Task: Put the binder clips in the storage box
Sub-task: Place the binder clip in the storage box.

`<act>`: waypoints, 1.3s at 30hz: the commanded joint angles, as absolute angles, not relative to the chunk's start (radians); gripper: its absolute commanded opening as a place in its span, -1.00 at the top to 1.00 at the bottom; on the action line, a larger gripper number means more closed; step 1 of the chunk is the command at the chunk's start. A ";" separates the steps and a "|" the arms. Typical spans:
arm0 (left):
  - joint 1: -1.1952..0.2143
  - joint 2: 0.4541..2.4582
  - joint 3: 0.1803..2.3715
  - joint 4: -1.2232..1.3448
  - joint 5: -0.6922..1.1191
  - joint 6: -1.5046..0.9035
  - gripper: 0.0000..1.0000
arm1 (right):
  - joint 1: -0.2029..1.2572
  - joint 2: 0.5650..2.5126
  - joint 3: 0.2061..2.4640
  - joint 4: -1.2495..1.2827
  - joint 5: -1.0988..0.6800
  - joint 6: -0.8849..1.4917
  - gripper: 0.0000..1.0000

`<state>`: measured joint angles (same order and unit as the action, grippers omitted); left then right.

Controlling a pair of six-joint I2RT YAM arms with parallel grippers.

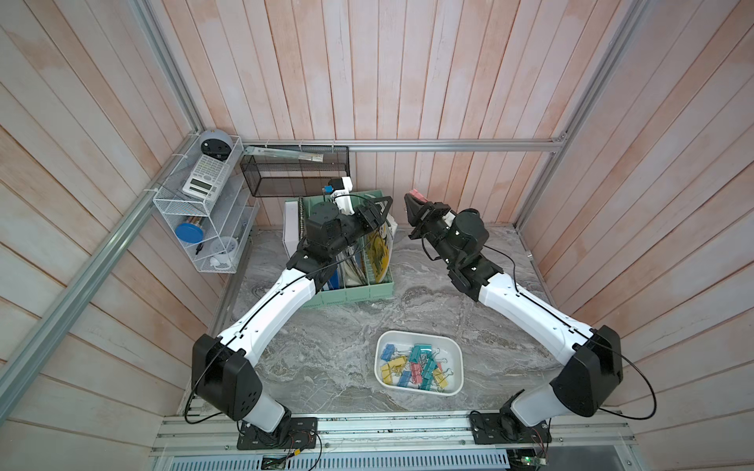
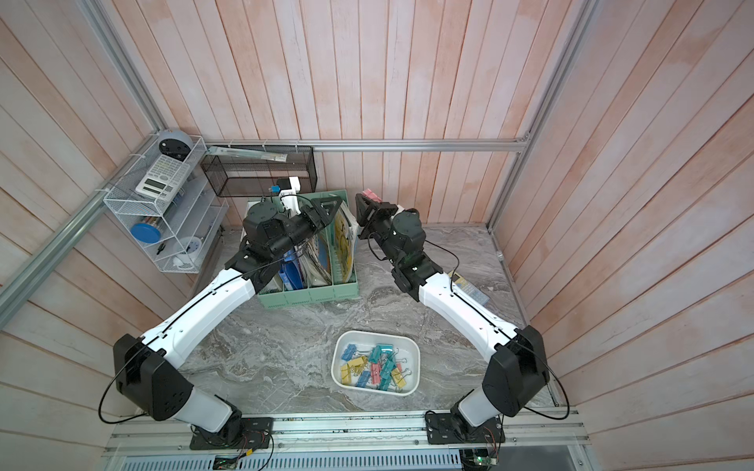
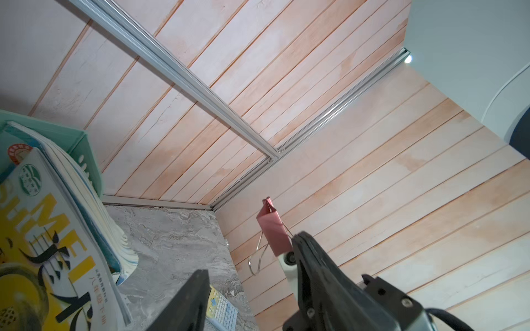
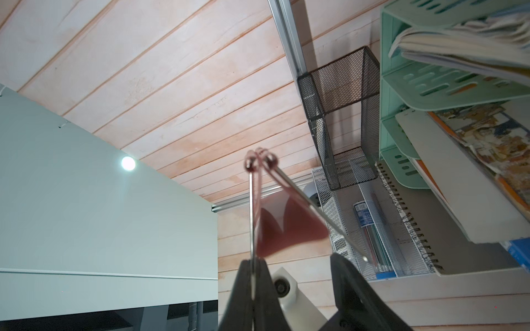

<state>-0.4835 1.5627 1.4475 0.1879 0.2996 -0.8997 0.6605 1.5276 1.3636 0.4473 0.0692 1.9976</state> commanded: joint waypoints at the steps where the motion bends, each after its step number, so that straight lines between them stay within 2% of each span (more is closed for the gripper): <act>1: -0.481 1.574 1.450 0.294 0.336 -0.983 -0.23 | 0.697 1.518 1.417 0.466 0.139 1.938 1.00; 5: -0.476 1.581 1.425 0.339 0.371 -1.040 -0.07 | 0.731 1.535 1.431 0.495 0.174 1.919 1.00; 9: -0.468 1.593 1.399 0.388 0.411 -1.122 -0.07 | 0.756 1.555 1.463 0.500 0.185 1.897 1.00; 13: -0.470 1.615 1.448 0.333 0.475 -1.087 -0.06 | 0.775 1.571 1.484 0.512 0.204 1.891 1.00; 23: -0.470 1.637 1.470 0.387 0.477 -1.104 0.72 | 0.793 1.566 1.478 0.498 0.199 1.905 1.00; 26: -0.471 1.631 1.471 0.376 0.470 -1.088 0.83 | 0.793 1.551 1.459 0.494 0.197 1.910 1.00; 28: -0.469 1.631 1.465 0.378 0.473 -1.086 0.98 | 0.793 1.537 1.442 0.488 0.199 1.911 1.00; 30: -0.470 1.628 1.464 0.367 0.479 -1.083 1.00 | 0.793 1.521 1.422 0.488 0.202 1.910 1.00; 31: -0.471 1.624 1.463 0.347 0.485 -1.077 1.00 | 0.789 1.513 1.408 0.493 0.197 1.907 0.88; 32: -0.471 1.614 1.457 0.318 0.489 -1.061 1.00 | 0.777 1.505 1.394 0.504 0.183 1.901 0.42; 33: -0.471 1.602 1.450 0.284 0.491 -1.036 1.00 | 0.763 1.495 1.384 0.511 0.167 1.888 0.08; 34: -0.471 1.581 1.436 0.228 0.490 -0.992 1.00 | 0.744 1.476 1.369 0.506 0.148 1.867 -0.15; 37: -0.484 1.501 1.397 -0.023 0.455 -0.782 1.00 | 0.681 1.373 1.338 0.376 0.119 1.747 -0.44; 39: -0.507 1.443 1.364 -0.195 0.419 -0.614 1.00 | 0.647 1.293 1.349 0.226 0.136 1.625 -0.52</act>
<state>-0.4808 1.5318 1.3937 0.0635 0.4534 -0.8665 0.6895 1.4193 1.3338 0.3584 0.1474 1.7897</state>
